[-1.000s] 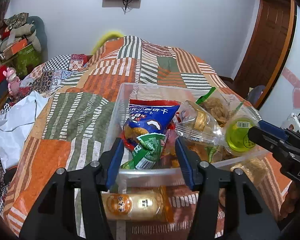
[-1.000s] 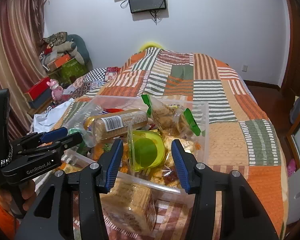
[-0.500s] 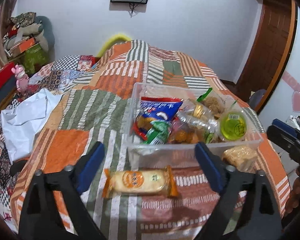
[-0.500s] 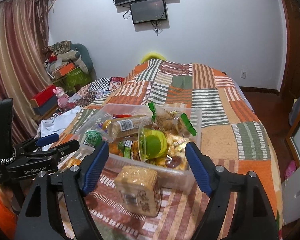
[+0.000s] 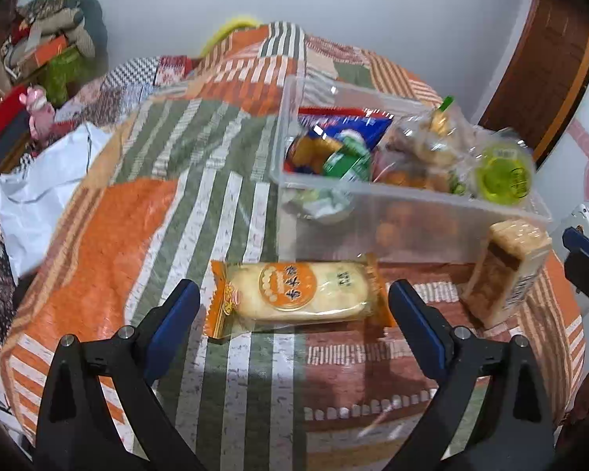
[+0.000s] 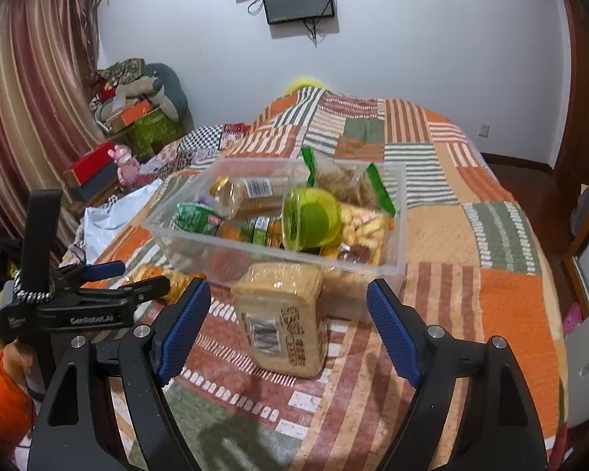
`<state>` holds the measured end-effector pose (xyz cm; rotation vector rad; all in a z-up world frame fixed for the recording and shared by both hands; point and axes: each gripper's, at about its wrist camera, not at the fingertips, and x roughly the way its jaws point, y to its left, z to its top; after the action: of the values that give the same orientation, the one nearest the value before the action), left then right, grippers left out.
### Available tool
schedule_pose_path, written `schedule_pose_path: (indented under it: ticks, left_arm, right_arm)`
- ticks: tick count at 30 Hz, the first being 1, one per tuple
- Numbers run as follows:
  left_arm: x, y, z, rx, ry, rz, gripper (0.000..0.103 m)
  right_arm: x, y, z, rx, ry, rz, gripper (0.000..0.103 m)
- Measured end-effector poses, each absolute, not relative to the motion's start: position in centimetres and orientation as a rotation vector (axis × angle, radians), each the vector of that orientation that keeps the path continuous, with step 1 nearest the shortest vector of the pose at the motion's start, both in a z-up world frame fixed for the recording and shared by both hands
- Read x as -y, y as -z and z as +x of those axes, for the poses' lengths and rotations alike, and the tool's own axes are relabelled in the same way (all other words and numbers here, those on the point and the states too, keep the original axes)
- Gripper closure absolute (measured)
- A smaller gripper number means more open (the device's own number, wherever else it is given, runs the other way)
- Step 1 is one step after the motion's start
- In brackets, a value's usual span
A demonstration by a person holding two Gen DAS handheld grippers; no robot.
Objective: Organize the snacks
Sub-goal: 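Grasp the cream cake roll with left tool while right tool grasps the bread loaf pack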
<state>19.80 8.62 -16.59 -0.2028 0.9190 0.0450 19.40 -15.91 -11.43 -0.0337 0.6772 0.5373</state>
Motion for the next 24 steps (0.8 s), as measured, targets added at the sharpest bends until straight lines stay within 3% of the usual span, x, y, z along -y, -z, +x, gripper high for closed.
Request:
schedule_pose_path:
  ticks: [17, 22, 24]
  left_arm:
    - [-7.8, 19.2, 21.7, -0.980, 0.004, -0.187, 0.002]
    - [-7.9, 18.8, 20.8, -0.950, 0.028, -0.206, 0.018]
    - [-7.9, 18.6, 20.4, -0.944, 0.026, -0.205, 0.021]
  right_arm:
    - [14.2, 14.5, 20.3, -0.772, -0.547, -0.040, 0.024]
    - [14.2, 14.6, 20.4, -0.781, -0.549, -0.028, 0.044]
    - [14.4, 14.6, 20.5, -0.779, -0.547, -0.026, 0.045]
